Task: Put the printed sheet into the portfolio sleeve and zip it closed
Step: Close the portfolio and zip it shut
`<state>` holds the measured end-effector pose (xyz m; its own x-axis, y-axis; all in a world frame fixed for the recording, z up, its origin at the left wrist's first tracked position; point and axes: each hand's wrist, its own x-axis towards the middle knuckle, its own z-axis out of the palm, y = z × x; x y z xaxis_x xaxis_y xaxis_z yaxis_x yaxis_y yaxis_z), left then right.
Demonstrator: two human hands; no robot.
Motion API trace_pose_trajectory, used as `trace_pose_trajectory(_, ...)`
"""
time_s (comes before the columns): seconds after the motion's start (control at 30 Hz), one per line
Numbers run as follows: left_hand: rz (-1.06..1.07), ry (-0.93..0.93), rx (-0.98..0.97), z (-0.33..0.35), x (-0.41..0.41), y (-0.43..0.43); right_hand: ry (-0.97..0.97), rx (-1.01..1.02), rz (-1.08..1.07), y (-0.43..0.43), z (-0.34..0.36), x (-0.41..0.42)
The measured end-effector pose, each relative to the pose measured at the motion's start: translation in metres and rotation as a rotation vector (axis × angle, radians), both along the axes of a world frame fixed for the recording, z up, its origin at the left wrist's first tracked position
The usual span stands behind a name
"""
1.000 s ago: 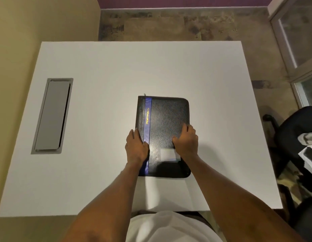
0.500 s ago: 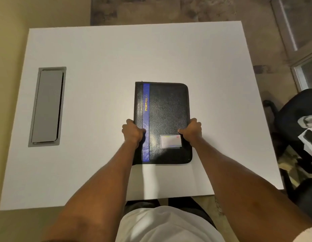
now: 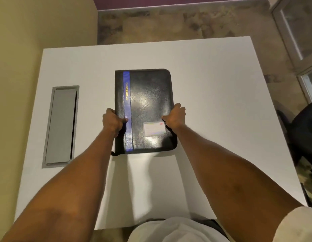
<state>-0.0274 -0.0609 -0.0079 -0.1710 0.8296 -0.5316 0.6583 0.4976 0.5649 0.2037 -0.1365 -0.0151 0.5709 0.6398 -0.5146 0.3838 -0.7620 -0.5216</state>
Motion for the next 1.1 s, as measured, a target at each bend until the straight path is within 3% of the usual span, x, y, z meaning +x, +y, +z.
trace_pose_trajectory(0.57, 0.01, 0.084, 0.023, -0.033, -0.059, 0.159, -0.008, 0.045, 0.047, 0.164, -0.033, -0.051)
trace_pose_trajectory(0.9, -0.004, 0.122, 0.046, -0.043, -0.061, 0.157, 0.025, 0.001, 0.122, 0.168, -0.037, -0.06)
trace_pose_trajectory(1.1, -0.112, 0.164, 0.104, -0.013, -0.046, 0.13, -0.15, 0.145, 0.327, 0.144, -0.002, -0.073)
